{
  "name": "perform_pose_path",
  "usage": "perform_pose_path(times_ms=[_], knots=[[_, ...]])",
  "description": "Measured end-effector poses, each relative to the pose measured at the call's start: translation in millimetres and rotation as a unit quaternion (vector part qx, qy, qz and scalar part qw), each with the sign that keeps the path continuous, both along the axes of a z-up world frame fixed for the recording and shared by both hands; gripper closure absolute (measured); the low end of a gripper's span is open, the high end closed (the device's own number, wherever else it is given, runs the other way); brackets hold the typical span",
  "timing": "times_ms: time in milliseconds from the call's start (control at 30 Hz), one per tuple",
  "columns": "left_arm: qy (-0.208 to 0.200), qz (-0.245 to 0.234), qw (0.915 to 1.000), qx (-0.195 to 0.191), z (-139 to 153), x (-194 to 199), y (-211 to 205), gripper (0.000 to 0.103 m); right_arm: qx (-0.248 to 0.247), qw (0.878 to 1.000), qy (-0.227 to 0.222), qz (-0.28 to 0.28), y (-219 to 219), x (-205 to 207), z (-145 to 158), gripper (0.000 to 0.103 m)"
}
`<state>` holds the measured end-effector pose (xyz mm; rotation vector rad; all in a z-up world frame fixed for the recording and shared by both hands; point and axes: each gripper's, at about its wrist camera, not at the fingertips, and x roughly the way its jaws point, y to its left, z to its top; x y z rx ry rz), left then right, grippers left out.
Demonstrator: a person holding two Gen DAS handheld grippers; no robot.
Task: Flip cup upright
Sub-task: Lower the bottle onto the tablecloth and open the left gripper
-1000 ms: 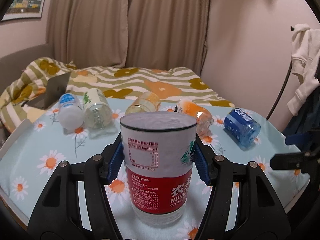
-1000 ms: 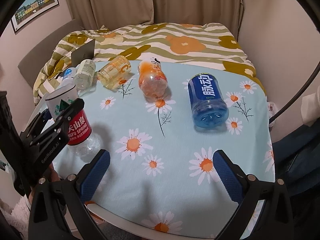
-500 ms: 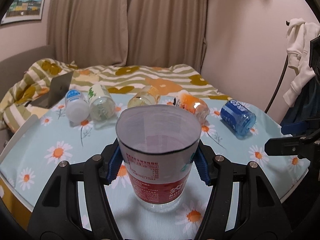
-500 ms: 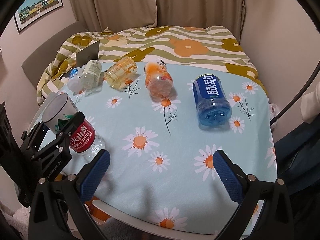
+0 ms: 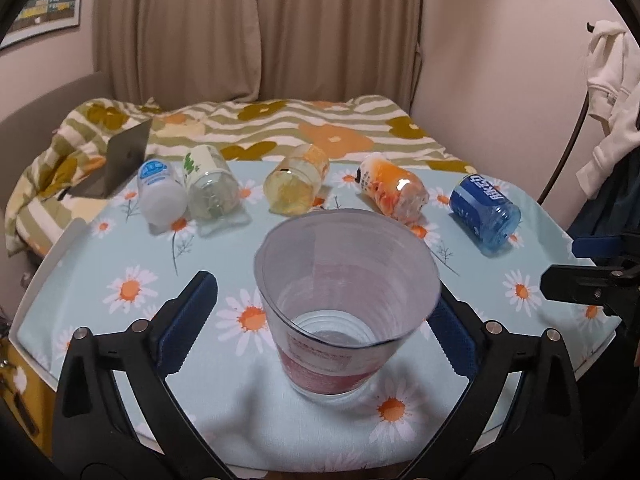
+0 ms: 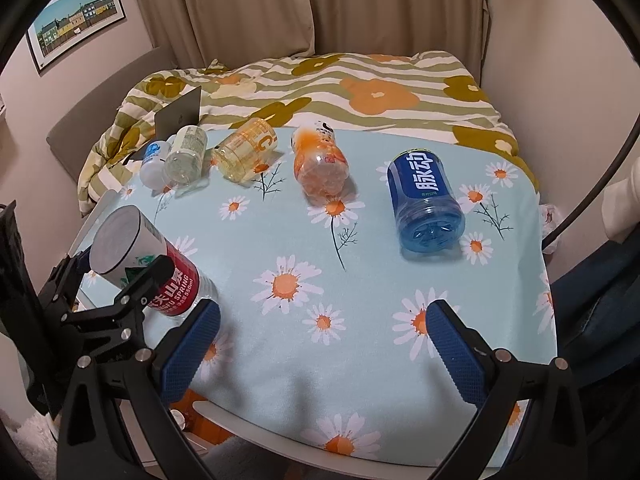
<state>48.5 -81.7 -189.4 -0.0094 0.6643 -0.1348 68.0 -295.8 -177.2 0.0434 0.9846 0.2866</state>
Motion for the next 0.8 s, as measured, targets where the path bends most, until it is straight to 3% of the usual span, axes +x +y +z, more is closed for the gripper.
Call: perform_pose_path(times_ms=[233, 400, 600, 800], knots=[[0.008, 0.010, 0.9995, 0.029, 40, -7, 1, 0.000, 0.010, 1.000, -0.008, 0.003, -2, -5, 18, 0.000], [0.014, 0.015, 0.9982, 0.056, 87, -25, 9, 0.000, 0.026, 0.999, -0.027, -0.003, 0, -17, 56, 0.000], [0.036, 0.014, 0.9954, 0.088, 122, -42, 22, 0.000, 0.019, 0.999, -0.039, -0.032, 11, -40, 96, 0.000], [0.078, 0.017, 0.9949, 0.062, 136, -55, 43, 0.000, -0.014, 0.997, -0.038, -0.070, 21, -62, 117, 0.000]])
